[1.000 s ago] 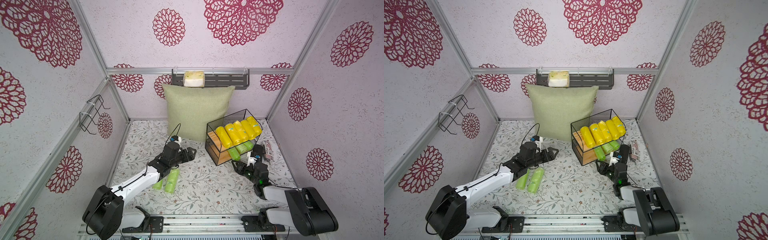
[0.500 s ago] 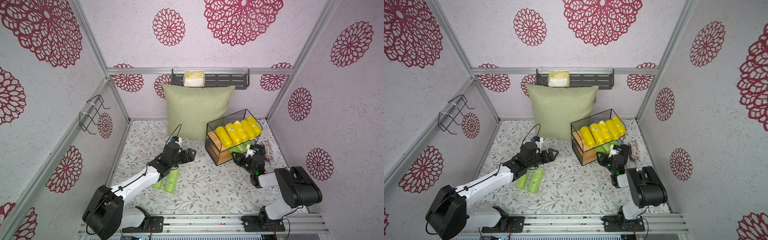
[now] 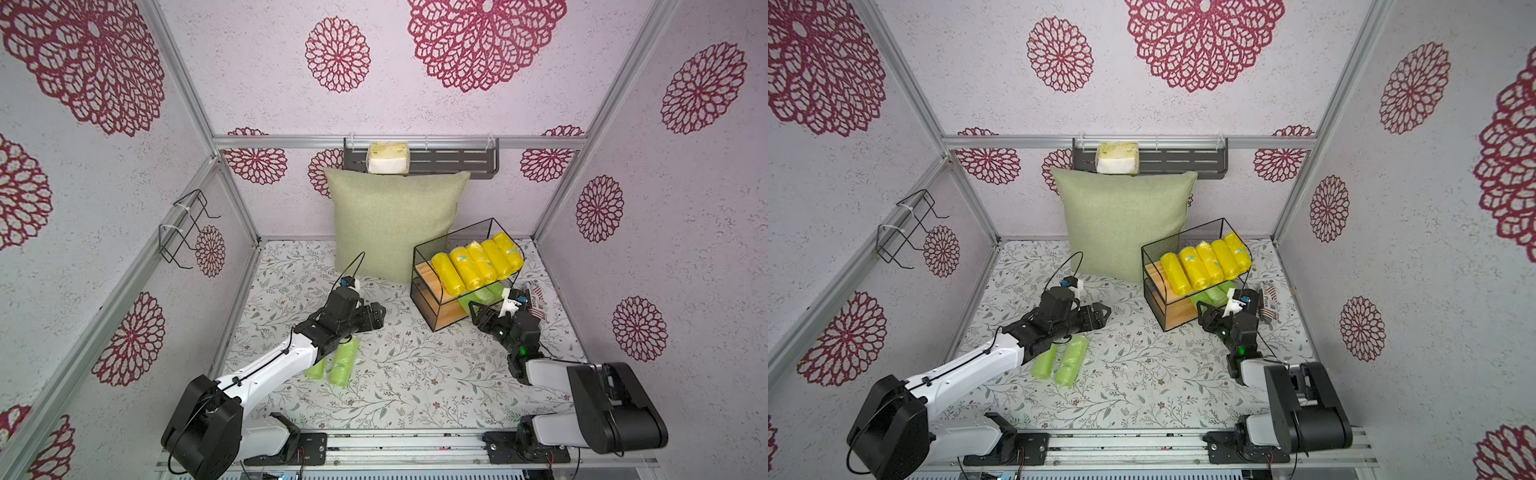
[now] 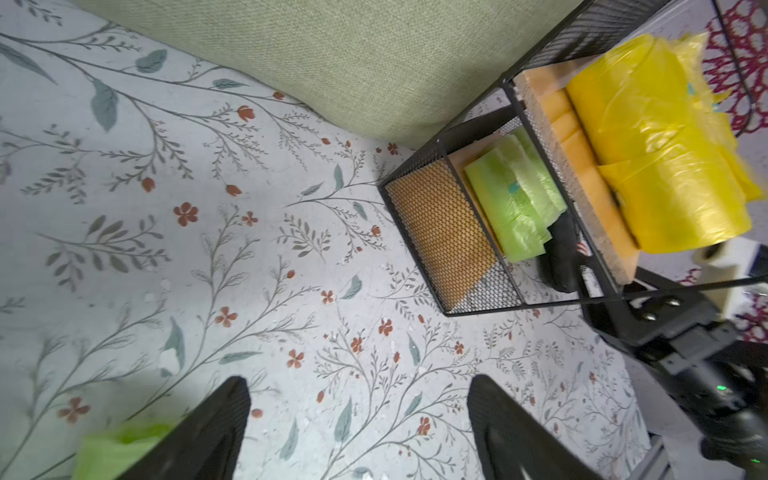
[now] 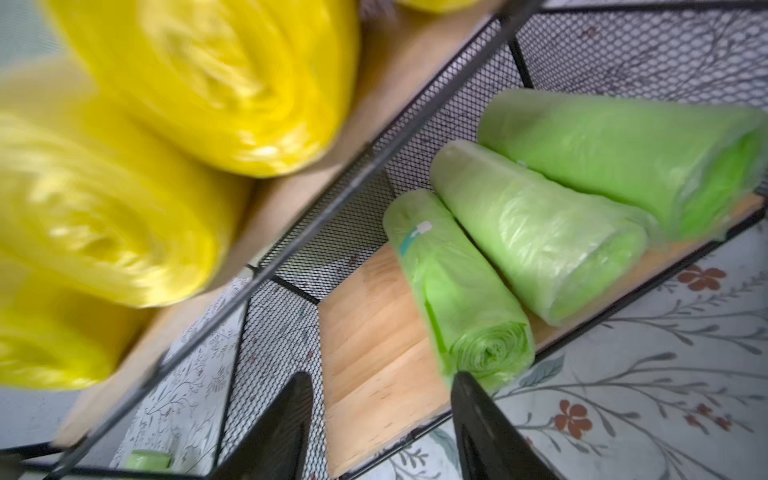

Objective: Sort the rolls of trash bags by color and place them on the shelf
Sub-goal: Place the roll of trash bags on the shelf, then pick up the roll of trash bags from the center of the board.

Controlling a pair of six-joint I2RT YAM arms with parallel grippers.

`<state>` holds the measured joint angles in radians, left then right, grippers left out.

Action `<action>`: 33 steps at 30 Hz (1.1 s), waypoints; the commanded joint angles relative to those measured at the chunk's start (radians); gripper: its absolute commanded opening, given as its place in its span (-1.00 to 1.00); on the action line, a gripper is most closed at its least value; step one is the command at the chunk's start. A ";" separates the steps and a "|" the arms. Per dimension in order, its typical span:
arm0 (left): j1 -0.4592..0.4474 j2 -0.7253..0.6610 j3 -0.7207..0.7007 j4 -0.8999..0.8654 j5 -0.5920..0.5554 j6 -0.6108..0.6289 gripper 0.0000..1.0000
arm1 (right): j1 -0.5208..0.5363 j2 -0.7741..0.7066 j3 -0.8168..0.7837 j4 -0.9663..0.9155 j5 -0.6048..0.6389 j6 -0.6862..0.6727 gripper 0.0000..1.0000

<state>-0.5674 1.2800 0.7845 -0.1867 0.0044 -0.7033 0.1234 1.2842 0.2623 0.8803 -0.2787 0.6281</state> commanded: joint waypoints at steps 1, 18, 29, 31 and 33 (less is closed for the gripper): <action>0.011 -0.056 0.007 -0.101 -0.093 0.078 0.76 | 0.014 -0.147 -0.020 -0.159 0.041 -0.080 0.25; 0.100 0.002 0.109 -0.496 -0.079 0.200 0.78 | 0.265 -0.660 0.029 -0.676 0.137 -0.217 0.37; 0.098 0.222 0.152 -0.504 -0.008 0.198 0.70 | 0.286 -0.490 -0.017 -0.488 0.073 -0.173 0.39; 0.090 0.271 0.167 -0.506 -0.014 0.200 0.65 | 0.289 -0.494 -0.024 -0.480 0.064 -0.167 0.39; 0.078 0.306 0.172 -0.508 -0.035 0.200 0.63 | 0.292 -0.519 -0.022 -0.513 0.069 -0.172 0.39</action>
<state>-0.4797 1.5490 0.9382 -0.6853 -0.0288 -0.5163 0.4072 0.7940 0.2329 0.3256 -0.1890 0.4461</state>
